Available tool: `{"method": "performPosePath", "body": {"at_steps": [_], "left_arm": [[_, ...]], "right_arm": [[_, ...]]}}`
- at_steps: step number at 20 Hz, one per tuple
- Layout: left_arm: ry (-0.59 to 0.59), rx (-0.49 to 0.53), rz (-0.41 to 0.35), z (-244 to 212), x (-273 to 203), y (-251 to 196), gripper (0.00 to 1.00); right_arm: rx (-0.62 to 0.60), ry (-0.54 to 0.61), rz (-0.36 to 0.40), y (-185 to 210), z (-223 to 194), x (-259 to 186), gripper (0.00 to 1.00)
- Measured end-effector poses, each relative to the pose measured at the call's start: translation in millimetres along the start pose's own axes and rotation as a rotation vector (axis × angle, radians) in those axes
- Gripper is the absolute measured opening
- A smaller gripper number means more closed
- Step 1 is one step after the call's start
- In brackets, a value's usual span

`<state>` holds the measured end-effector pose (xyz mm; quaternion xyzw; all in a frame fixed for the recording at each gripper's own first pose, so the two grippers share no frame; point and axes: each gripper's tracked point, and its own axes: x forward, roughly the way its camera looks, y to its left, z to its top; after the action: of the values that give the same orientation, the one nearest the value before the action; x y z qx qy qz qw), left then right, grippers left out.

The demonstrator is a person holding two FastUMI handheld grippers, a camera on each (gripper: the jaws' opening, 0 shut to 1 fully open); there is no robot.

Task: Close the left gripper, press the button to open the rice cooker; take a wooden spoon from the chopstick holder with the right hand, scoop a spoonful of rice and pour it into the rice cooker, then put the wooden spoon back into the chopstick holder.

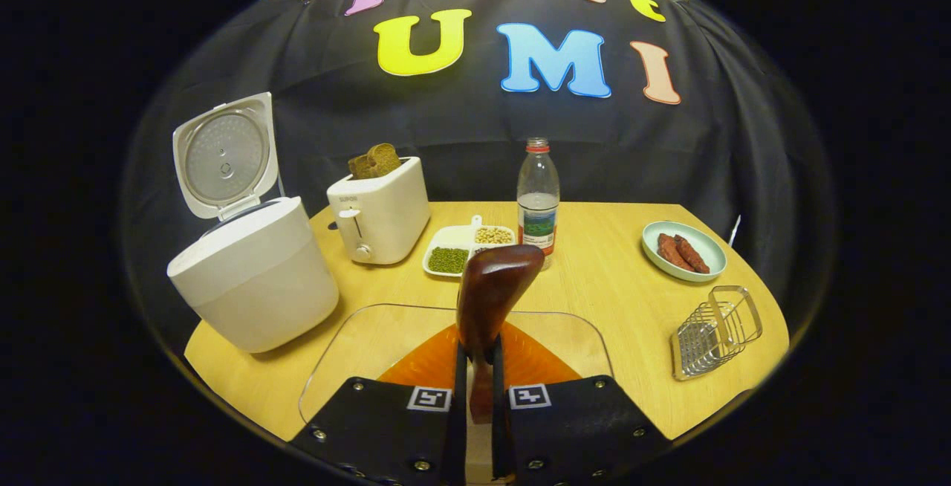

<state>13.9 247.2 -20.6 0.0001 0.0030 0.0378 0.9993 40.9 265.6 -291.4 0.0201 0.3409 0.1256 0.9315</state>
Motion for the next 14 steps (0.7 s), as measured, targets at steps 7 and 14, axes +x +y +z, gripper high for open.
{"method": "performPosePath", "body": {"at_steps": [7,14], "left_arm": [[0.002,-0.002,0.007,-0.7,-6.4,5.5,0.93],[0.004,-0.008,-0.001,3.2,-12.2,0.3,0.93]], "right_arm": [[0.150,0.046,0.089,25.9,-5.8,-5.7,0.14],[0.526,0.121,0.175,8.2,-14.2,-4.8,0.14]]}}
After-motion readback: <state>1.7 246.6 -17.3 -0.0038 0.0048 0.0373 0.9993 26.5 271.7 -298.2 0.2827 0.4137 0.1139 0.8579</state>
